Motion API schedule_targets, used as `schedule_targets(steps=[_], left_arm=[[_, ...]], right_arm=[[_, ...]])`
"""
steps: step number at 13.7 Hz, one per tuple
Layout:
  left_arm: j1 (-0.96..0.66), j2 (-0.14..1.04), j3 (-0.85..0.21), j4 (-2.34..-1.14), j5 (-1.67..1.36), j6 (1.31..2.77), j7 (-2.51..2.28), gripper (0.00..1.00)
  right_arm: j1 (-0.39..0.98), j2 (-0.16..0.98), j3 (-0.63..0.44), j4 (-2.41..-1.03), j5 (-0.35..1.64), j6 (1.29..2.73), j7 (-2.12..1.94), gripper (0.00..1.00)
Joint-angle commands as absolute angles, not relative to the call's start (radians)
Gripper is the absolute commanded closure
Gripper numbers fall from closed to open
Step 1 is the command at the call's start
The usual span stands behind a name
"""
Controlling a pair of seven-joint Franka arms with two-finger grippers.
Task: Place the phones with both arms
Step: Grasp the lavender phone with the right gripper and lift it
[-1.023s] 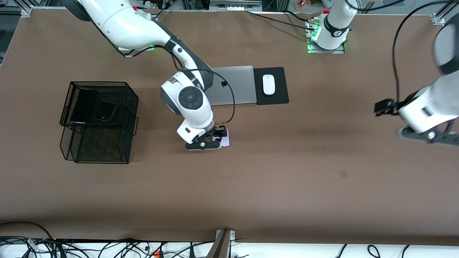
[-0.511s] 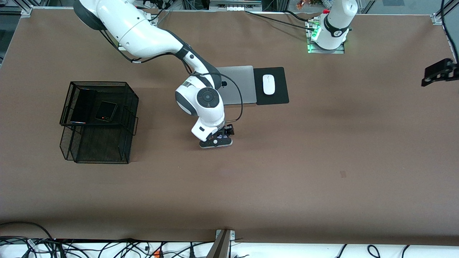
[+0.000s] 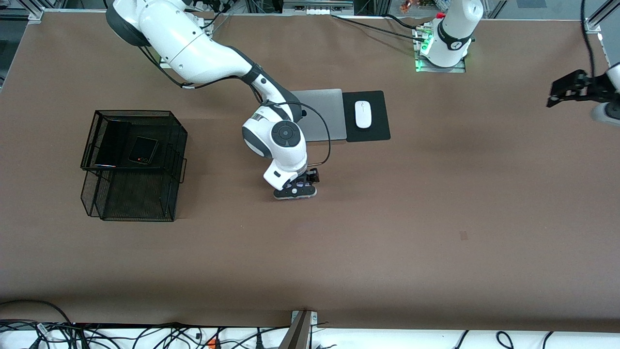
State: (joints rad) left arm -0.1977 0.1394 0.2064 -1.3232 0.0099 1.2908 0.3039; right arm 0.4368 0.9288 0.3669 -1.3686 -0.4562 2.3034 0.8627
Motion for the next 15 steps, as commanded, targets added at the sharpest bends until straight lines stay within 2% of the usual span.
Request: schedule_targets(steps=[1,10,11,12,13,14,15], left_arm=[[-0.198,0.058,0.189,-1.430,0.023,1.344,0.275,0.00],[-0.221,0.067,0.195,-1.434,0.029,1.381,0.201,0.00],[-0.221,0.067,0.193,-1.433,0.029,1.390,0.178,0.00],[-0.219,0.067,0.192,-1.434,0.031,1.393,0.169,0.00],[-0.210,0.072,0.189,-1.436,0.032,1.403,0.169,0.00],[-0.195,0.069,0.186,-1.434,0.020,1.405,0.169,0.00],[-0.174,0.069,0.154,-1.434,0.018,1.407,0.167,0.00]], right_arm=[[0.439,0.949,0.379,-1.353,-0.497,2.307,0.897,0.00],[0.437,0.977,0.379,-1.355,-0.563,2.344,0.914,0.00],[0.437,0.977,0.379,-1.355,-0.564,2.344,0.914,0.03],[0.436,0.977,0.379,-1.355,-0.563,2.344,0.914,0.24],[0.433,0.977,0.379,-1.355,-0.561,2.344,0.913,0.54],[0.431,0.976,0.379,-1.353,-0.560,2.344,0.913,0.76],[0.426,0.973,0.380,-1.351,-0.560,2.344,0.910,0.92]])
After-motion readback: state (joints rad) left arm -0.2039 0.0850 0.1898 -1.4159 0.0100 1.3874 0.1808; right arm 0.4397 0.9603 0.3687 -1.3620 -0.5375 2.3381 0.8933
